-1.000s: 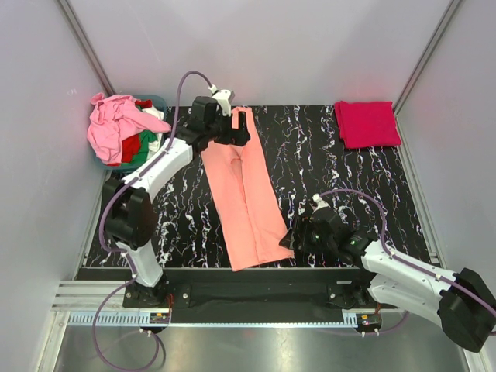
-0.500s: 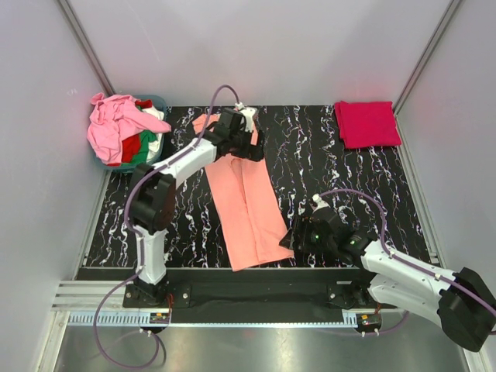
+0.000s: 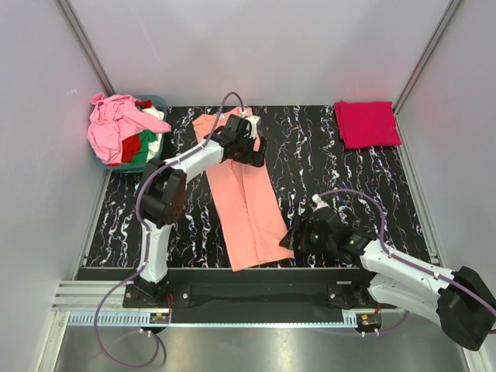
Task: Fold and stack the t-shirts
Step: Fold the tshirt
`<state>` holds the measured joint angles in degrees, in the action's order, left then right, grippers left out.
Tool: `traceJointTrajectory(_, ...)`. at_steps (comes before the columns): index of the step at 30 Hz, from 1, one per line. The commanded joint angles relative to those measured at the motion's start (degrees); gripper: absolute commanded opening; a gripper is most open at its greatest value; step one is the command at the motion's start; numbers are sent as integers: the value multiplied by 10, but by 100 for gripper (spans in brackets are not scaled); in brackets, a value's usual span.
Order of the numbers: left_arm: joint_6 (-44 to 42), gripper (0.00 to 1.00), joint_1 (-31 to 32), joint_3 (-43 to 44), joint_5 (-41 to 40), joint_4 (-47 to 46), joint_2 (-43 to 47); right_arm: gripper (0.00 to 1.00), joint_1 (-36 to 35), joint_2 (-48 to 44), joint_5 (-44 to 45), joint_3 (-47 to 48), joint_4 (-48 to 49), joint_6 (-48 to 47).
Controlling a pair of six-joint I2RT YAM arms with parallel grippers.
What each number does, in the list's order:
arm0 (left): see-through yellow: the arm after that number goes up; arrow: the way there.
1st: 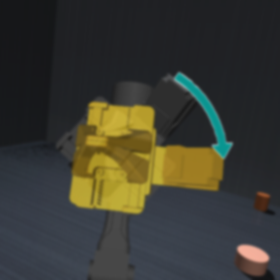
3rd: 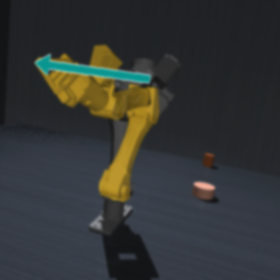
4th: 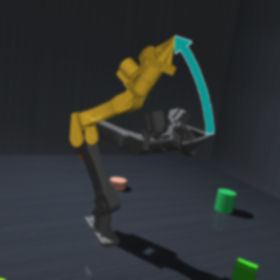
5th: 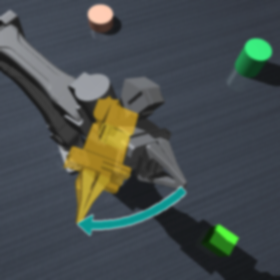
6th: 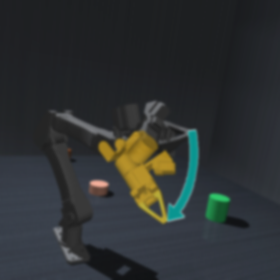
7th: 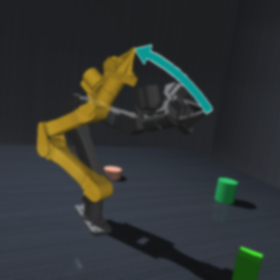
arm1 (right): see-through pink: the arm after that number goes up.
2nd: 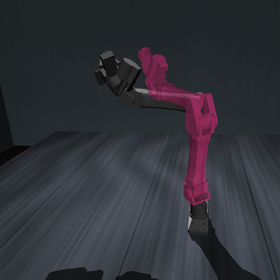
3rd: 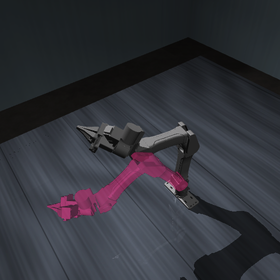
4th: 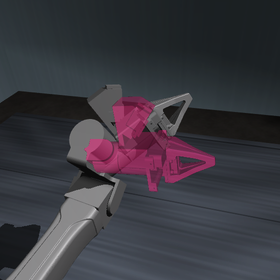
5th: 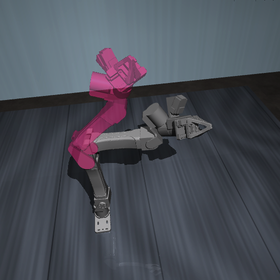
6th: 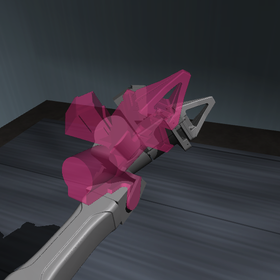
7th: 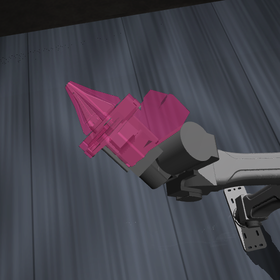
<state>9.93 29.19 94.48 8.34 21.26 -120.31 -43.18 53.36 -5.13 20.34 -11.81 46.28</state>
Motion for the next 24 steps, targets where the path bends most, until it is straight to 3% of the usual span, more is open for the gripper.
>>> traceJointTrajectory(1, -1, 96, -1, 26, -21, -3, -12, 83, 2, 2, 13, 24, 19, -5)
traceJointTrajectory(10, 3, 97, 1, -2, 31, -50, 3, 83, 2, 10, 11, 27, 20, -6)
traceJointTrajectory(24, 16, 99, 3, 31, -12, -10, -40, 83, 3, 10, 12, 28, 21, -7)
